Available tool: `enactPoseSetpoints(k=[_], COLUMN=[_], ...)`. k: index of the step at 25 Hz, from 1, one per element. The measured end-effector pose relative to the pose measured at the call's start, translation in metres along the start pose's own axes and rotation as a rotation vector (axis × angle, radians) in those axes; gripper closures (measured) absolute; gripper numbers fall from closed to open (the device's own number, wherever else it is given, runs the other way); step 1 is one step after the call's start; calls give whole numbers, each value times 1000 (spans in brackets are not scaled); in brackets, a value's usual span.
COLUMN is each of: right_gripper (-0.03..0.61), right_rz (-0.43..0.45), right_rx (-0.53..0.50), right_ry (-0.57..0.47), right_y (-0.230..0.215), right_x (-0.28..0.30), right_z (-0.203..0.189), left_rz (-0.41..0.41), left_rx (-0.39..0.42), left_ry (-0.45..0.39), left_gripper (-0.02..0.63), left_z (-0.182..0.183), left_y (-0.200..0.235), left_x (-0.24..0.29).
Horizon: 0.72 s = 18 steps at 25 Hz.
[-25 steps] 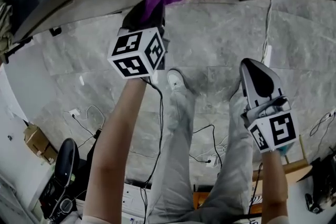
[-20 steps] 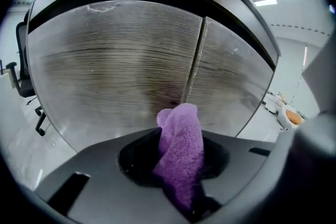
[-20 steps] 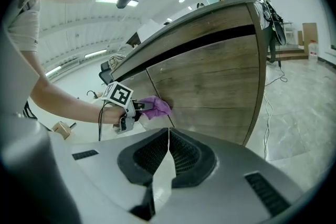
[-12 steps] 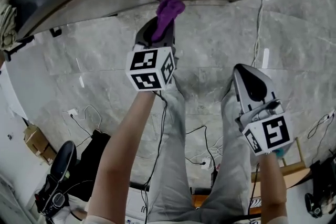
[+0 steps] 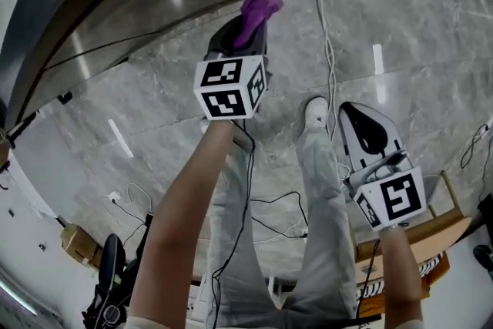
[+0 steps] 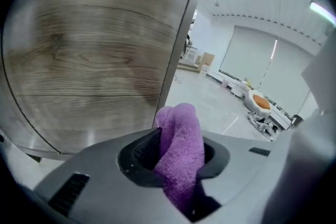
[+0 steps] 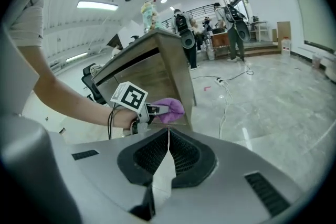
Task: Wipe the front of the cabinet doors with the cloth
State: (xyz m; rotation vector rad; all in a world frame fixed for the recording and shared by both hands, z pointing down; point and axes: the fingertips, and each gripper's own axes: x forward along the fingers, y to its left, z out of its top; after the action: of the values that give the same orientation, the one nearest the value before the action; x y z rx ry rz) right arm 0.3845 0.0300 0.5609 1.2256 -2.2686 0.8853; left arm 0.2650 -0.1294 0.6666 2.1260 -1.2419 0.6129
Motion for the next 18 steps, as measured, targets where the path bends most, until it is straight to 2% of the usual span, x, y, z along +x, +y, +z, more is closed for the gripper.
enactPoseSetpoints(k=[4,9,13,18], right_gripper=[551,551,551,551], right_rz=[-79,-129,-113,-79], right_rx=[77,130,121,83], right_ry=[-5,-20,-31,-37], right_y=[-38,-53,-32,11], right_x=[-22,-24,-1,43], right_z=[-25,-37,-26,-7], left_rz=[25,49,56,74], left_rx=[16,54,53,17], left_ry=[16,28,27,-3], left_gripper=[511,511,511,511], left_z=[6,9,10,18], left_y=[0,13,40,99], left_x=[21,31,24,-6])
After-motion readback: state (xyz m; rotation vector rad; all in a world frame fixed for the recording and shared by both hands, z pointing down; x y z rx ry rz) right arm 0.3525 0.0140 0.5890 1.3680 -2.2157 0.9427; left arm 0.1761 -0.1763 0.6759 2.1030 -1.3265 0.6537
